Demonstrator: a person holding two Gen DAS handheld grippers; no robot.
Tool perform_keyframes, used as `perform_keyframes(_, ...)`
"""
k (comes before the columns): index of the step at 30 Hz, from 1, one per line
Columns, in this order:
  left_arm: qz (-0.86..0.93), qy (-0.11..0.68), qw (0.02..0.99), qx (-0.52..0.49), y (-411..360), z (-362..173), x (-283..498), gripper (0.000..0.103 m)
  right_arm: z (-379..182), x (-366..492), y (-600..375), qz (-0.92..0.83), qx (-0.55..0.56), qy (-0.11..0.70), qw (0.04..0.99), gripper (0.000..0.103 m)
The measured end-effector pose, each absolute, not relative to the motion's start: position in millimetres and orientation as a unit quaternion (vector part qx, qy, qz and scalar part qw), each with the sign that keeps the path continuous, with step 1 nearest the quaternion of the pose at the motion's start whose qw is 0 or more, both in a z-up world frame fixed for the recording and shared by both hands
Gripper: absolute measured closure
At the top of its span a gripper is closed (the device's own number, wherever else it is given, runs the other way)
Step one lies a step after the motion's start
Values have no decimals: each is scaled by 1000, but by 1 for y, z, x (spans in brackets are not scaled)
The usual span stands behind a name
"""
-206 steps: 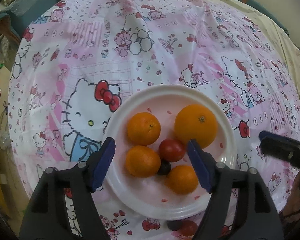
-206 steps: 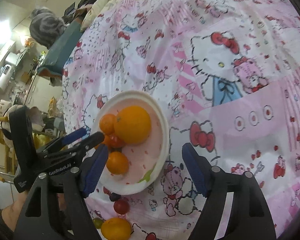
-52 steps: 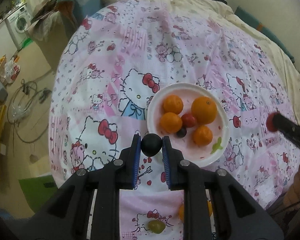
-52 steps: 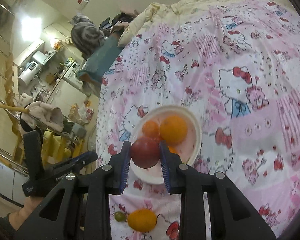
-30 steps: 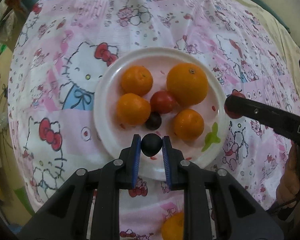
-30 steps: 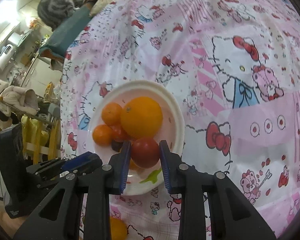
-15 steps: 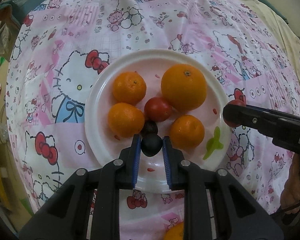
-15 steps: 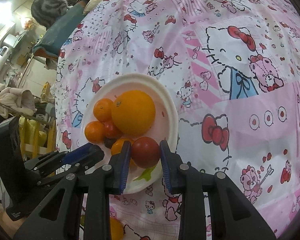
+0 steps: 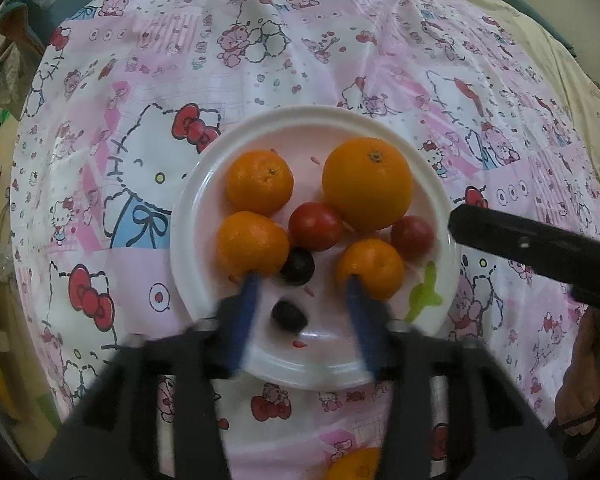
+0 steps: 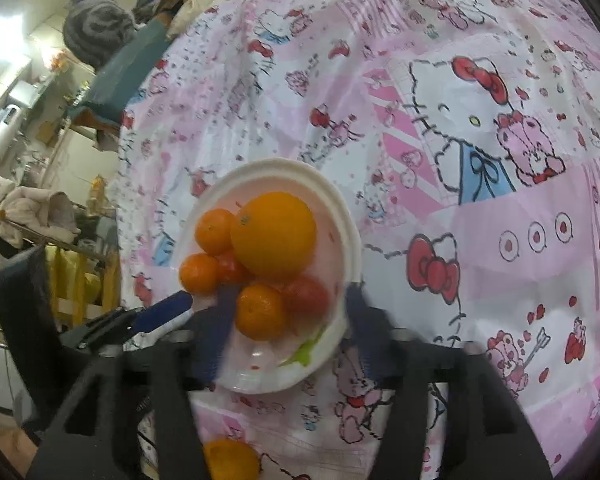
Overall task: Organize fruits
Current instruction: 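Lift both grippers away from the plate toward the remaining fruit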
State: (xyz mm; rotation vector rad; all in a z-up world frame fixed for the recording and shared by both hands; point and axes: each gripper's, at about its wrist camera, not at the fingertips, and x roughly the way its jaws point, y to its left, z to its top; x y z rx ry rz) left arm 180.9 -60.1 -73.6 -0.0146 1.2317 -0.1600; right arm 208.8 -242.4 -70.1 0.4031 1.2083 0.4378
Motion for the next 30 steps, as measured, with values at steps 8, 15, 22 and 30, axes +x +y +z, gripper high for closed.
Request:
perform_keyframes(8, -63, 561, 825, -11, -55, -62, 179, 28, -63, 208, -243, 204, 184, 551, 788, 32)
perform_keyframes(15, -72, 557, 826, -36, -54, -59, 174, 28, -60, 206, -241, 205, 179, 550, 790, 32)
perform_keyframes(22, -71, 542, 836, -54, -47, -46, 168, 28, -46, 198, -244, 208, 184, 534, 799, 32)
perform_keyframes(30, -58, 535, 840, -73, -28, -23, 152, 28, -19, 171, -250, 214, 191, 510, 811, 32)
